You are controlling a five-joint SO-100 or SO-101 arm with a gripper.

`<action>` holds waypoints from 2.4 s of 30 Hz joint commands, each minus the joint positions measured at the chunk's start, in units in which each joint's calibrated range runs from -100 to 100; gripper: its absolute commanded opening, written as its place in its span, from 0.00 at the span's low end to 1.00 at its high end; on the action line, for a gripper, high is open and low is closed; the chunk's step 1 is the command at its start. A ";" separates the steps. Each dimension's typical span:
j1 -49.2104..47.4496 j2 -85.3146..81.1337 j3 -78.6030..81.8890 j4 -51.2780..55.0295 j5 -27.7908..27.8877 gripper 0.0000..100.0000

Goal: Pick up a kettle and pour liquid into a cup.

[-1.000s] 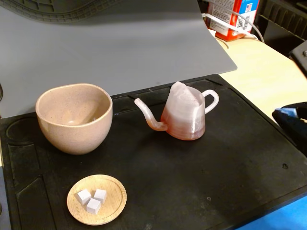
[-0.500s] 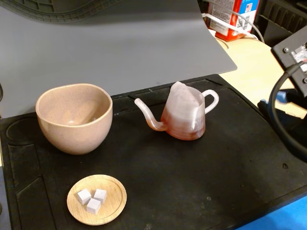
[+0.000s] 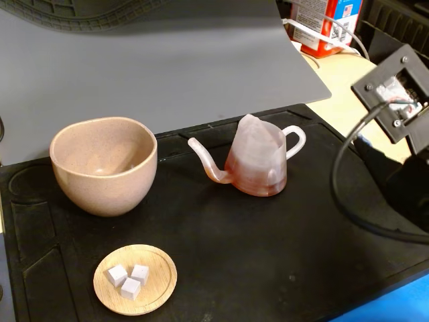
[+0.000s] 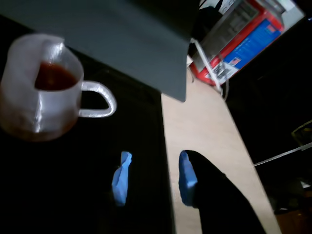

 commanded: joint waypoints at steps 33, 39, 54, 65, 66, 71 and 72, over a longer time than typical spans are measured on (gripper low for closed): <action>-4.06 47.02 -28.63 -26.69 4.37 0.22; -3.83 55.47 -34.98 -33.79 4.37 0.22; -2.46 60.93 -44.06 -33.27 4.32 0.22; -2.00 61.78 -46.05 -33.01 4.32 0.22; -1.93 61.78 -46.05 -33.01 4.32 0.22; -2.08 62.46 -46.96 -32.92 4.00 0.22; -2.15 63.40 -47.60 -33.27 3.90 0.22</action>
